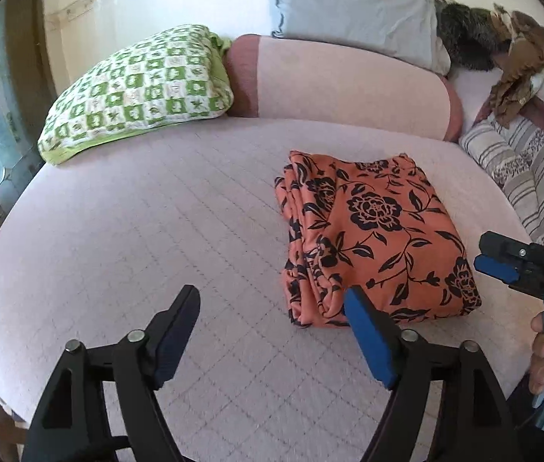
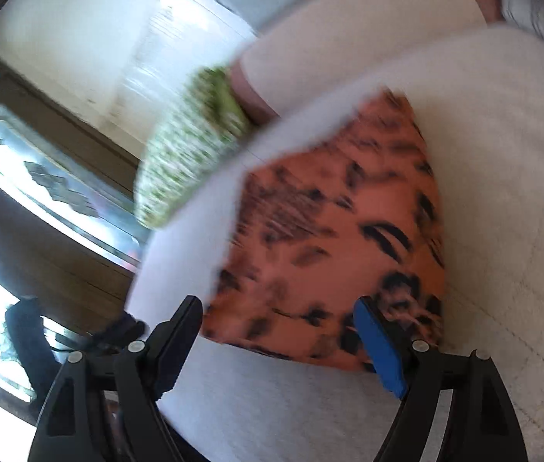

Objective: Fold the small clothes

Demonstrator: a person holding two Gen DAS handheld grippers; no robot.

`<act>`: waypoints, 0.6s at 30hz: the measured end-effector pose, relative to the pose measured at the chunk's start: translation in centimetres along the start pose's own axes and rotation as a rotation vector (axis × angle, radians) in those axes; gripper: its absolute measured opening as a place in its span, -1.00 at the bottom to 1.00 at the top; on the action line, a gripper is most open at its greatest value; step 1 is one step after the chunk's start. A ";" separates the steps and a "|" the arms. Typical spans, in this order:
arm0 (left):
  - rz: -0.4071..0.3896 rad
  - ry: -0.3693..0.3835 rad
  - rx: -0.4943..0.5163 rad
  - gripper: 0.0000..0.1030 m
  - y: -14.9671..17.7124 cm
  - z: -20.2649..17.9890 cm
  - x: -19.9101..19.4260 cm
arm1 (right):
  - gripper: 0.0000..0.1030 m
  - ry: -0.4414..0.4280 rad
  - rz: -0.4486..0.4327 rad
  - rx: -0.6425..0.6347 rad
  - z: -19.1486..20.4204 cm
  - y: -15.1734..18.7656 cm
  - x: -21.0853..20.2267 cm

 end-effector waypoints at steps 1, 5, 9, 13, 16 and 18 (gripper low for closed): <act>0.003 -0.001 -0.004 0.52 0.0 0.1 -0.1 | 0.68 0.018 0.010 -0.013 0.2 0.0 0.7; -0.003 0.003 -0.011 0.53 -0.1 0.3 -1.5 | 0.64 0.140 0.135 -0.001 -2.3 2.1 3.9; -0.032 -0.019 -0.023 0.69 -0.1 0.7 -2.7 | 0.67 0.135 0.010 -0.127 1.4 1.7 -1.1; -0.014 -0.024 -0.036 0.69 0.1 0.4 -2.9 | 0.82 0.261 -0.049 -0.263 3.9 2.9 -6.0; -0.037 -0.039 -0.029 0.70 0.5 -0.5 -3.5 | 0.91 0.364 -0.056 -0.324 4.4 4.1 -9.2; -0.029 -0.030 -0.014 0.73 0.6 -1.5 -3.6 | 0.94 0.432 -0.038 -0.343 4.5 4.9 -10.1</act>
Point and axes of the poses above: each gripper's, at about its wrist camera, not at the fingertips, and x roughly the way its jaws point, z to its left, y to its underside, the point moved 2 cm from there along x, roughly the way its jaws point, and after that the axes turned 12 degrees about -z, right-handed, at the moved point
